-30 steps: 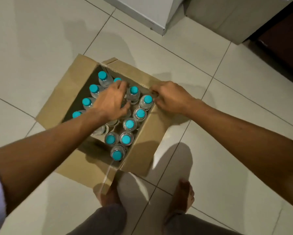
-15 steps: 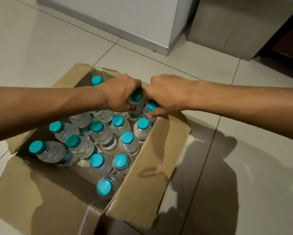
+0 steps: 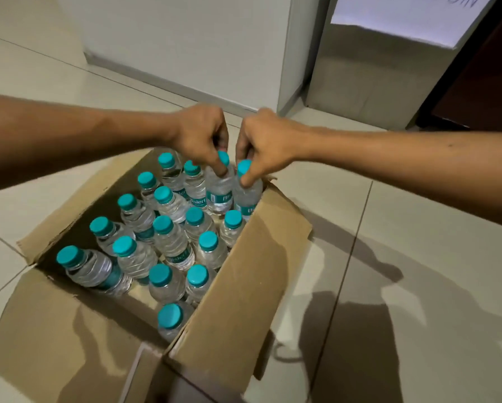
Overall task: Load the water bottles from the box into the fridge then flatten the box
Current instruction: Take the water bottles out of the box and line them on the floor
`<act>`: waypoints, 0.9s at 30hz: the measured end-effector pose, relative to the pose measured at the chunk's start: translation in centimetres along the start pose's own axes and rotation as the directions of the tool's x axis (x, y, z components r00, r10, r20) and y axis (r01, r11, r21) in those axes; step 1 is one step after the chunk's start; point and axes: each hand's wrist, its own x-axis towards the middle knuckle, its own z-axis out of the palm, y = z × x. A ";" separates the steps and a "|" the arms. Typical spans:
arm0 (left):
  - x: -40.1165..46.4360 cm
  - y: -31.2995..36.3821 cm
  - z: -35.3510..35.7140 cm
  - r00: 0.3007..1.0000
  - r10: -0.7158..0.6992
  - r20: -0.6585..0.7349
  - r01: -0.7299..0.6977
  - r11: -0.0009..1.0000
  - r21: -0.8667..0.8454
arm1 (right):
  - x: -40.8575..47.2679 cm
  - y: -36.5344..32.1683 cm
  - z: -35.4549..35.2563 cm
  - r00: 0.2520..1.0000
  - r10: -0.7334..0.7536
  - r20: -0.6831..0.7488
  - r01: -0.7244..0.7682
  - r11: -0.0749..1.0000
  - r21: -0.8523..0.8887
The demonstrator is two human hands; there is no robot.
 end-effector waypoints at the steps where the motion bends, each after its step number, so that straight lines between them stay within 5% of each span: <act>1: -0.2 0.1 -1.1 1.000 -0.017 0.017 0.019 0.997 -0.075 | -0.4 0.2 -1.1 0.999 0.011 -0.045 -0.009 0.999 0.047; 5: -0.3 1.3 -6.2 1.000 -0.025 0.008 0.026 0.974 -0.227 | -2.7 0.6 -6.0 0.986 0.053 -0.160 -0.005 0.958 0.288; 11: 2.8 4.4 -10.8 0.977 -0.032 -0.210 -0.049 0.929 -0.367 | -5.7 3.0 -11.8 0.929 0.231 -0.290 -0.080 0.888 0.452; 19: 11.9 9.5 -5.0 0.969 -0.091 -0.229 -0.026 0.887 -0.461 | -8.0 9.8 -10.4 0.888 0.446 -0.109 -0.407 0.875 0.261; 27: 19.4 11.4 3.0 0.982 -0.087 -0.167 0.013 0.916 -0.401 | -8.0 19.4 -3.2 0.751 0.628 -0.203 -0.621 0.777 0.104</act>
